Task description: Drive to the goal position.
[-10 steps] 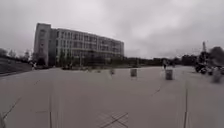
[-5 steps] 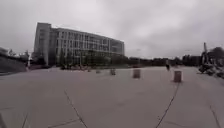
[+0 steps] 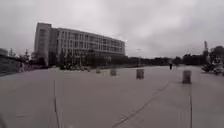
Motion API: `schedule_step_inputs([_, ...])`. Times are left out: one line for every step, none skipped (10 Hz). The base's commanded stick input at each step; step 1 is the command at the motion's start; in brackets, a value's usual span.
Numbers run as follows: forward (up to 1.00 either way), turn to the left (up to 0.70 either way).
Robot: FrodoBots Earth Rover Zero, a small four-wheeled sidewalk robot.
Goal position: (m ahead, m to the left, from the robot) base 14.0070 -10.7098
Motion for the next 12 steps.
schedule_step_inputs([1.00,-0.40])
schedule_step_inputs([1.00,-0.40])
schedule_step_inputs([1.00,-0.40])
schedule_step_inputs([1.00,-0.40])
schedule_step_inputs([1.00,-0.40])
schedule_step_inputs([1.00,-0.40])
schedule_step_inputs([1.00,-0.12])
schedule_step_inputs([1.00,0.00])
schedule_step_inputs([1.00,0.00])
schedule_step_inputs([1.00,0.00])
schedule_step_inputs([1.00,0.00])
schedule_step_inputs([1.00,0.00])
